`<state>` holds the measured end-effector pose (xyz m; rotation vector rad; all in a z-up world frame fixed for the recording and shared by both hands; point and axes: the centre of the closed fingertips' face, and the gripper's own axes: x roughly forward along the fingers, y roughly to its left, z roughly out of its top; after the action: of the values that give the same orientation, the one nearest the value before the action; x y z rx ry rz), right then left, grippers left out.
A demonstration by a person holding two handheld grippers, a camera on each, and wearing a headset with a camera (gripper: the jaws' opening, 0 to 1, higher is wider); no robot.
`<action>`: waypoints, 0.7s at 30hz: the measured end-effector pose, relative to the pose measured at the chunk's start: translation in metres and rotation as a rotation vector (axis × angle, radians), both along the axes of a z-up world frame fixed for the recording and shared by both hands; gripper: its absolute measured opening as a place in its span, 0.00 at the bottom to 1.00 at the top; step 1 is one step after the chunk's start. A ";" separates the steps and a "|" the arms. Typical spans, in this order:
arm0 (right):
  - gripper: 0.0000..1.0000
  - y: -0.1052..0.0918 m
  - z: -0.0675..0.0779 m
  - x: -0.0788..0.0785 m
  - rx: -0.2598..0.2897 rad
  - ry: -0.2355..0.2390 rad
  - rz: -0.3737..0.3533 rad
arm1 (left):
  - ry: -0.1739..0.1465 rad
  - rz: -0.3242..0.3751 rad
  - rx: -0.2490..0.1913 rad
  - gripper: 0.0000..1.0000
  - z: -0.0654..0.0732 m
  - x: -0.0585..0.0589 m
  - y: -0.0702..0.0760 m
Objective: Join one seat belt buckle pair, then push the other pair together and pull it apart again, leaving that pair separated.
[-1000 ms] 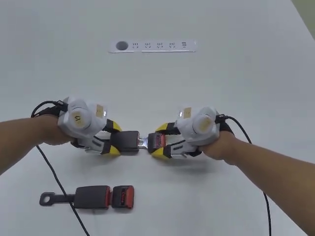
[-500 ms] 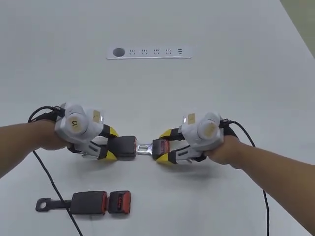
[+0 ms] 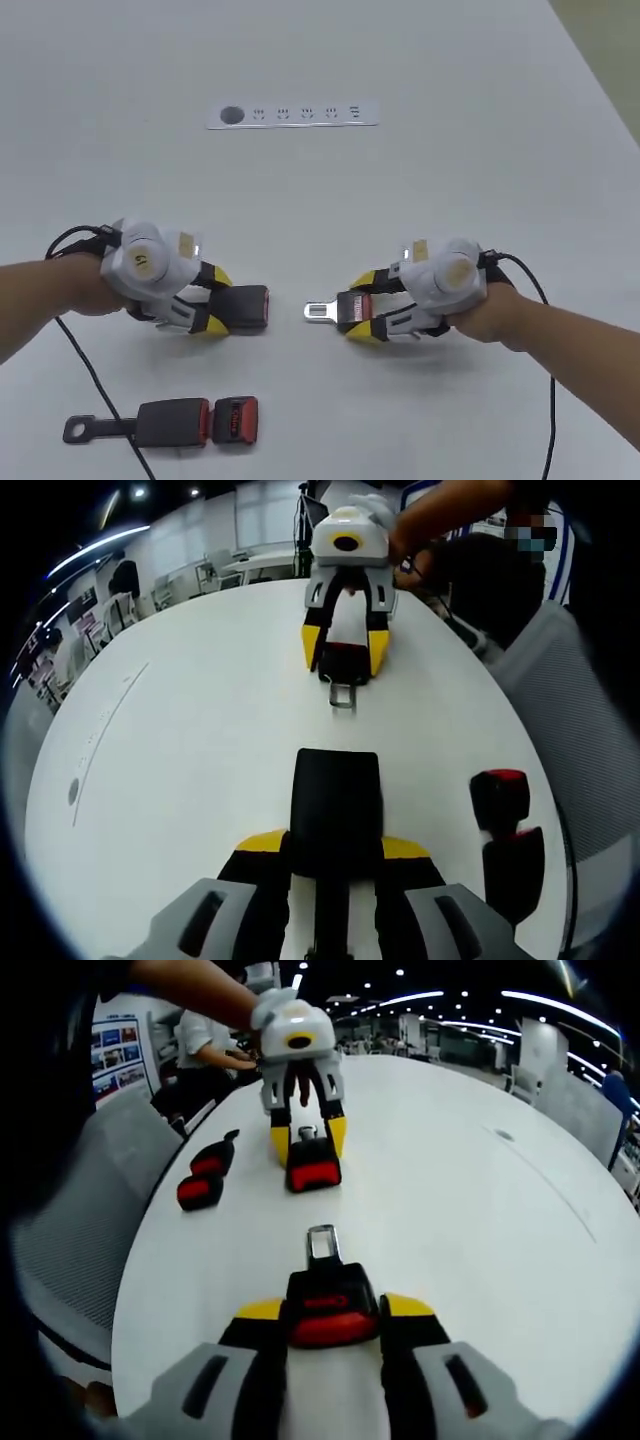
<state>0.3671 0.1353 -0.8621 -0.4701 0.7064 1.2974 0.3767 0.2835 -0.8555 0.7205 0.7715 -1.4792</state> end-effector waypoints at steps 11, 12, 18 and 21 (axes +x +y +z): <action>0.36 -0.029 0.001 -0.006 -0.019 0.000 -0.031 | 0.002 -0.002 0.003 0.33 0.000 0.000 0.000; 0.36 -0.032 0.001 -0.006 -0.022 0.003 -0.034 | 0.003 -0.002 0.003 0.33 0.000 0.000 0.000; 0.36 -0.046 0.001 -0.009 -0.037 0.002 -0.038 | 0.005 -0.002 0.004 0.33 0.000 -0.001 0.000; 0.37 -0.054 0.001 -0.010 -0.040 0.004 -0.041 | 0.005 -0.007 0.008 0.33 0.000 -0.001 0.000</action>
<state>0.3570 0.0810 -0.8610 -0.4831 0.7423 1.2478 0.3759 0.2838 -0.8552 0.7259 0.7798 -1.4861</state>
